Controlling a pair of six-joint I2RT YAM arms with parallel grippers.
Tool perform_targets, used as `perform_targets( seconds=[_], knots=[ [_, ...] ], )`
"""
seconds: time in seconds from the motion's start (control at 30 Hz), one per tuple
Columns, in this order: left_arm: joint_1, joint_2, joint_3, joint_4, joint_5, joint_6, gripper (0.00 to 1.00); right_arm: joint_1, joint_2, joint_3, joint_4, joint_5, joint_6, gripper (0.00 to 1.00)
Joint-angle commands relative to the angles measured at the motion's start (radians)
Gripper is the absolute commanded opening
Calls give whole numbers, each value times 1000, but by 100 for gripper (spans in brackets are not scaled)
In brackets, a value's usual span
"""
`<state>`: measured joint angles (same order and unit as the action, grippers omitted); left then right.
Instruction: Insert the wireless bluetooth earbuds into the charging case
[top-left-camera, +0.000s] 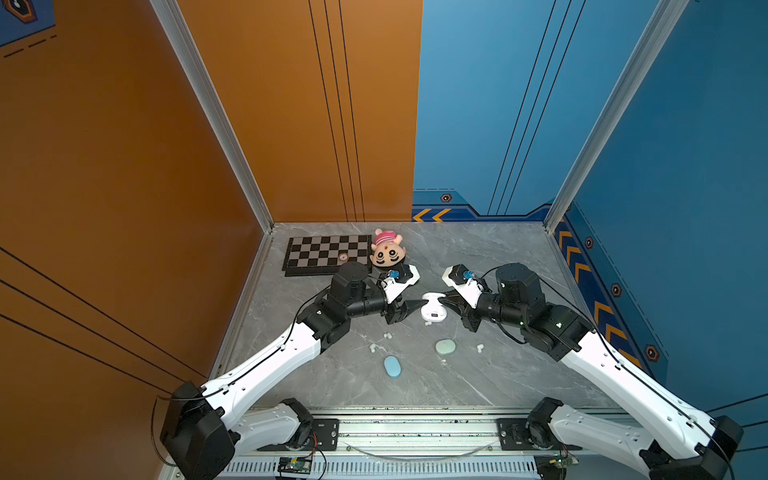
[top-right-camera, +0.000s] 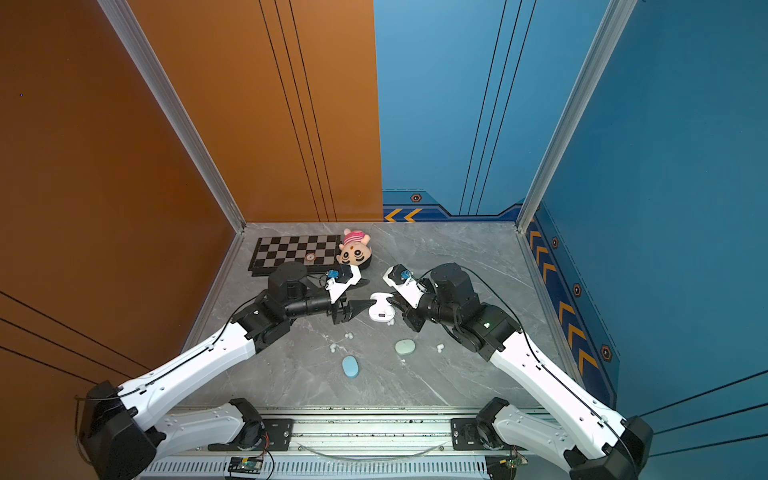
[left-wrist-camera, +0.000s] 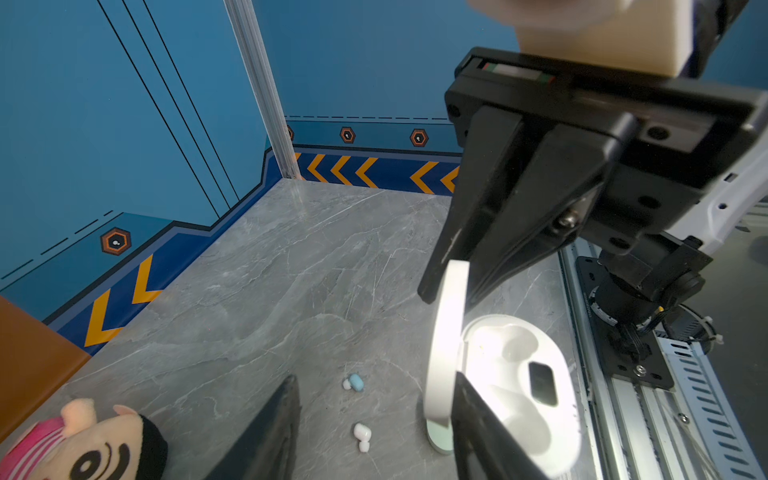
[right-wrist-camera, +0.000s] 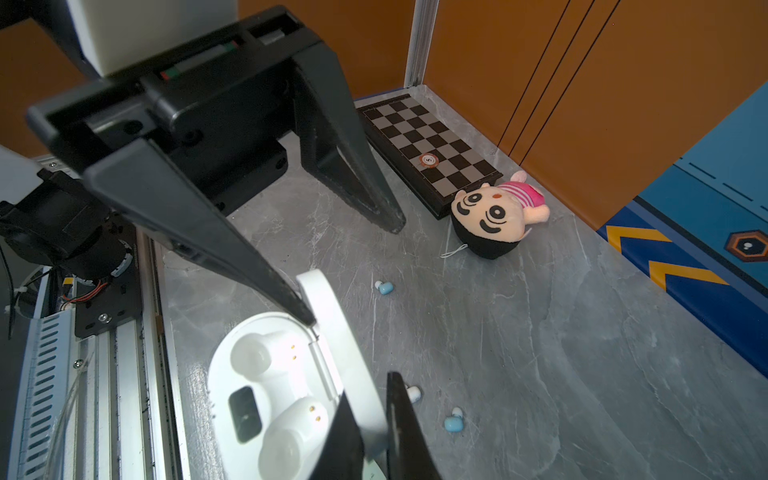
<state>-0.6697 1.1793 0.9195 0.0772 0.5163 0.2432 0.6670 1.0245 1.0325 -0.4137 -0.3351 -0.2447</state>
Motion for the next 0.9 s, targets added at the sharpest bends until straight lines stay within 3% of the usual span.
perform_targets(
  seconds=[0.0,0.3,0.57,0.7,0.8,0.87],
  knots=[
    [-16,18,42,-22,-2,22,47,9,-12,0,-13,13,-10,0],
    [-44,37,50,-21,14,7,17,21,-1,-5,-12,30,-4,0],
    [-47,33,45,-19,-12,-26,0,21,10,-5,-12,46,12,1],
    [-44,31,32,-4,-44,-64,0,18,13,-4,-1,59,48,14],
    [-33,31,14,15,-68,-94,0,11,5,-5,21,71,83,37],
    [-23,28,-2,31,-90,-113,0,-2,-11,-6,44,71,116,45]
  ],
)
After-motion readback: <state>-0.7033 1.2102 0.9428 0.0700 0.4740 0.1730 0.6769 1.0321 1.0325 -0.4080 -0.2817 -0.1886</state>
